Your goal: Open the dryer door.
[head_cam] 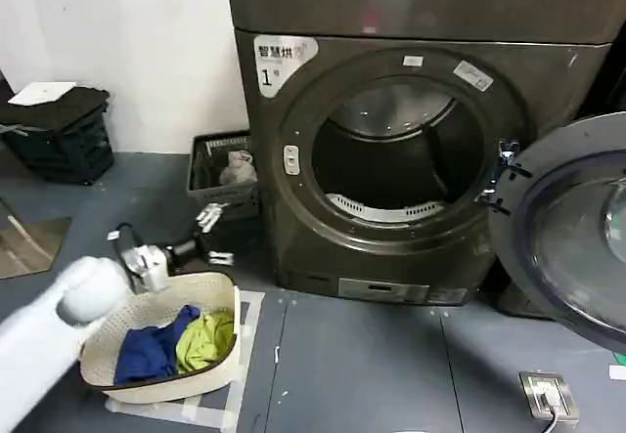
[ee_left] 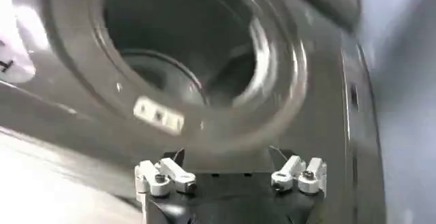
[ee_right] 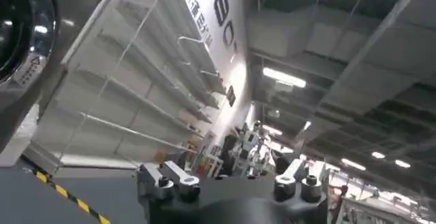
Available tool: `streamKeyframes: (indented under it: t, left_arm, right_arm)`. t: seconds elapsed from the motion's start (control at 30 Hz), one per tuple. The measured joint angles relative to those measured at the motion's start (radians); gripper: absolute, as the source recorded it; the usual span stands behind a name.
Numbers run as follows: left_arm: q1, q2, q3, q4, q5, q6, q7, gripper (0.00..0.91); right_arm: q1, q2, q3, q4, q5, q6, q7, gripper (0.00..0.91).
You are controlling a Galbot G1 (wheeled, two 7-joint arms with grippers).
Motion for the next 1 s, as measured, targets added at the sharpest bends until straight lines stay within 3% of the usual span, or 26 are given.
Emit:
streamKeyframes:
  t: [0.47, 1.0]
  left_arm:
    - [-0.087, 0.093, 0.027, 0.220, 0.485, -0.510, 0.068, 0.907]
    - [-0.164, 0.106, 0.096, 0.233, 0.908, -0.536, 0.073, 0.907]
  right_arm:
    - [0.001, -0.002, -0.012, -0.003, 0.054, -0.029, -0.008, 0.907]
    - [0.000, 0.010, -0.034, 0.016, 0.157, -0.026, -0.023, 0.907]
